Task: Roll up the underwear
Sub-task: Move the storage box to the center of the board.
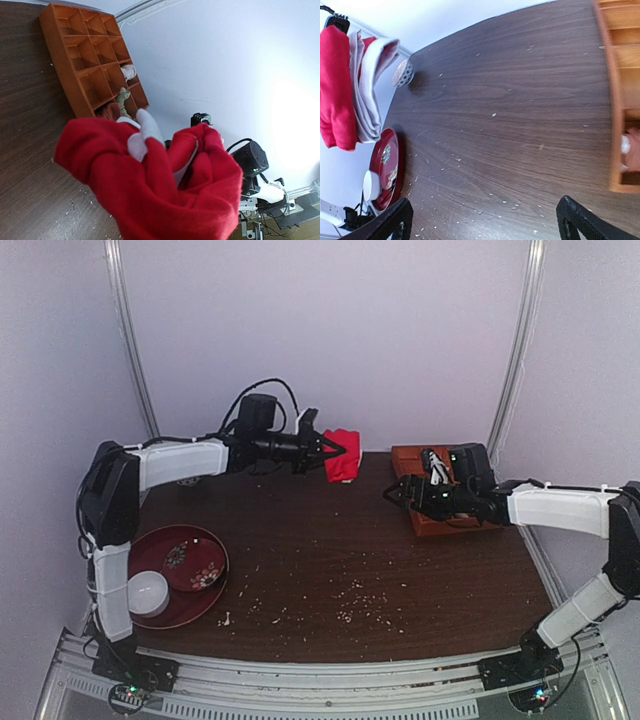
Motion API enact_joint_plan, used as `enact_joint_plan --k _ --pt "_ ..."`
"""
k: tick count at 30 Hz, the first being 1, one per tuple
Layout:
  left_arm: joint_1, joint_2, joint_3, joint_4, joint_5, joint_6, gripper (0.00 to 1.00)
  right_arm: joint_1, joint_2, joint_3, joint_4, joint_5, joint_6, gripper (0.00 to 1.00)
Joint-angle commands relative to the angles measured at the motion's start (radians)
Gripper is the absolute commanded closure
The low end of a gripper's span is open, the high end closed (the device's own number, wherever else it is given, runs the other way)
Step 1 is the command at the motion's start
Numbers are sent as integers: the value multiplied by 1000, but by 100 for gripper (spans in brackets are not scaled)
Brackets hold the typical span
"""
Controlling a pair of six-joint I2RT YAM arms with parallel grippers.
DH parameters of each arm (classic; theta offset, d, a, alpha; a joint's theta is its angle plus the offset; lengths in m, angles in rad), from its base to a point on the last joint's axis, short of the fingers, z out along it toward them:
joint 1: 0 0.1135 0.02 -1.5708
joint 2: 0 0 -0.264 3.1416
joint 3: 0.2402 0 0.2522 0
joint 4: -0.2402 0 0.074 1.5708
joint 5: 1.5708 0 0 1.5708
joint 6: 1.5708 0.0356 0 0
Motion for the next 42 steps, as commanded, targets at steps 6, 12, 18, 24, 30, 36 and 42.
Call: enact_joint_plan --k 6,12,18,24,30,36,42 --pt "-76 282 402 -90 27 -44 100 -41 -235 -92 -209 284 20 0" --pt "-99 428 598 -89 1 -125 100 -96 -341 -142 -271 319 30 0" --pt "-108 460 614 -64 -1 -155 100 -161 -373 -178 -260 323 83 0" --pt "-105 392 512 -36 13 -138 100 -264 -290 -155 -202 285 119 0" --pt "-101 337 401 120 84 -206 100 -292 -153 -29 -157 241 77 2" --pt "-98 289 307 199 101 -242 100 -296 -29 152 -281 334 -1 27" --pt "-97 263 253 257 118 -262 100 -307 105 355 -440 399 -60 50"
